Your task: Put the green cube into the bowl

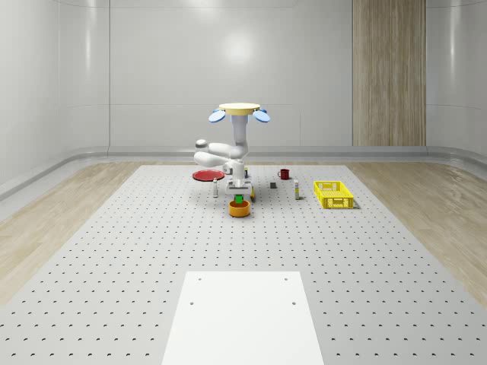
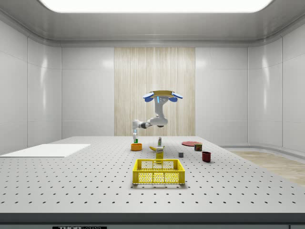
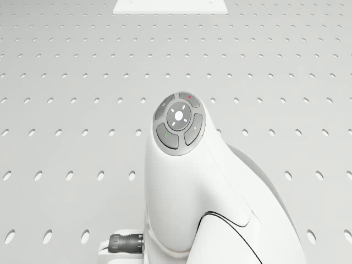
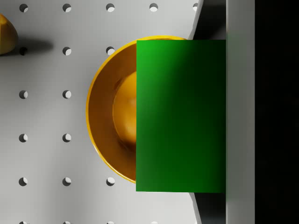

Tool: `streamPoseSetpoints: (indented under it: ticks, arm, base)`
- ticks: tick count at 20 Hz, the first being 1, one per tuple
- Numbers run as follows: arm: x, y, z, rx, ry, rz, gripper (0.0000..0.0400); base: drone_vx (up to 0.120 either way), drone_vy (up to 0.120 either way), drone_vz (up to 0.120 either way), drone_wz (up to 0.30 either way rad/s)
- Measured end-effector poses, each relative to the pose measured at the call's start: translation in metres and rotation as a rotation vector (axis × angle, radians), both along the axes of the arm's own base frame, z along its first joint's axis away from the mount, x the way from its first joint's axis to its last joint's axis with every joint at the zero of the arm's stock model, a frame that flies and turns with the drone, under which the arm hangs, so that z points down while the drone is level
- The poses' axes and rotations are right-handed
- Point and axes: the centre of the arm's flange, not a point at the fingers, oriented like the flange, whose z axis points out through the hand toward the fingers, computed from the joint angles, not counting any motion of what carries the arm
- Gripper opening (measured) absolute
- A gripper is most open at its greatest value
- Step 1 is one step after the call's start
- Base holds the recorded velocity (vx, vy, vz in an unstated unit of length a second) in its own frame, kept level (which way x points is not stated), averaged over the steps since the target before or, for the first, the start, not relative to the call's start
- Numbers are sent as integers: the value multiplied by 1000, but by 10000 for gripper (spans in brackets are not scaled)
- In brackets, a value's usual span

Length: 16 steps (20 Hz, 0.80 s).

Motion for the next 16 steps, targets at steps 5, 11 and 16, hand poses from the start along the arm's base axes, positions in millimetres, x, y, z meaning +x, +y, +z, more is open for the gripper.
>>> streamPoseSetpoints:
  ticks: [5, 11, 16]
  arm:
    - [0, 0, 2, 0, 0, 0, 250]
    - [0, 0, 19, -2, 1, -17, 250]
    - [0, 0, 38, -2, 1, -23, 250]
  base:
    - [-56, 0, -32, 0]
    - [0, 0, 0, 0]
    - [0, 0, 0, 0]
